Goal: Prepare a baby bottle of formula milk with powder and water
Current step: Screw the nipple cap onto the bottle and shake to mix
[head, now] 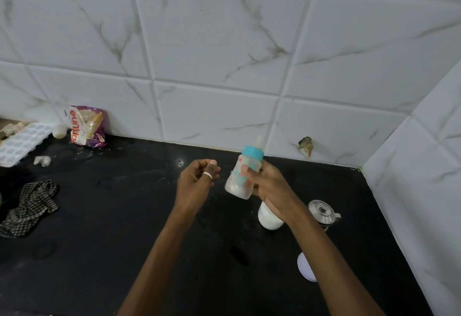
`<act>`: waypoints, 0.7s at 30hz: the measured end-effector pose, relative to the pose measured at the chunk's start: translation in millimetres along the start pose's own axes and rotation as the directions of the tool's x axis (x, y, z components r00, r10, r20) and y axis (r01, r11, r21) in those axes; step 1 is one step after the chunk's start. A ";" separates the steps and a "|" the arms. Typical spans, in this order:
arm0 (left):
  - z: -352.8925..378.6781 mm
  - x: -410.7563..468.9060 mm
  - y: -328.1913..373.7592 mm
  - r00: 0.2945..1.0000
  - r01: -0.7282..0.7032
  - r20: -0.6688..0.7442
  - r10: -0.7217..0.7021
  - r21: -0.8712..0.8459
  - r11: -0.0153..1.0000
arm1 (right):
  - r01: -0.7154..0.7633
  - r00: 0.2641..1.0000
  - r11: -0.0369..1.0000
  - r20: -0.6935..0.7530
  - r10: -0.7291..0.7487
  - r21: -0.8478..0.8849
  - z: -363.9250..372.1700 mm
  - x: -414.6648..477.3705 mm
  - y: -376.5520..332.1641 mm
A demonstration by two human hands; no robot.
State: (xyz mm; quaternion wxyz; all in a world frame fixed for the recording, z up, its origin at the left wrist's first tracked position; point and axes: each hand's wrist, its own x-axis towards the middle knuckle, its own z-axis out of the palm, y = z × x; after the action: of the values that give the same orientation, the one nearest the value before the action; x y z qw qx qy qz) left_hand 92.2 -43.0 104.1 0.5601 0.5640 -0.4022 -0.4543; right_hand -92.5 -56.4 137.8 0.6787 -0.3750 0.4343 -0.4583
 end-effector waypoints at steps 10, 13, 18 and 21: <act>-1.5 -1.0 2.3 1.000 -0.011 -0.006 0.011 0.008 1.000 | 0.088 0.994 0.984 -0.084 -0.076 0.157 -1.1 1.1 -1.1; -2.1 -2.3 2.1 1.000 -0.008 -0.013 0.008 0.016 1.000 | 0.178 0.972 0.944 -0.202 -0.124 0.277 -1.7 6.1 -4.2; 0.4 -1.4 2.4 1.000 -0.008 0.000 0.008 0.022 1.000 | 0.120 0.988 0.991 -0.104 -0.113 0.067 1.8 0.7 1.1; 2.0 -1.7 1.5 1.000 0.000 -0.004 0.000 0.018 1.000 | 0.191 0.971 0.939 -0.197 -0.137 0.287 2.3 4.7 -2.3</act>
State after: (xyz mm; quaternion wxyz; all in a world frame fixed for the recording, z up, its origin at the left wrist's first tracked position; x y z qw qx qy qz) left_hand 89.9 -42.0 105.8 0.5558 0.5700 -0.4053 -0.4493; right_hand -90.1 -61.3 139.5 0.6470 -0.2594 0.3834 -0.6058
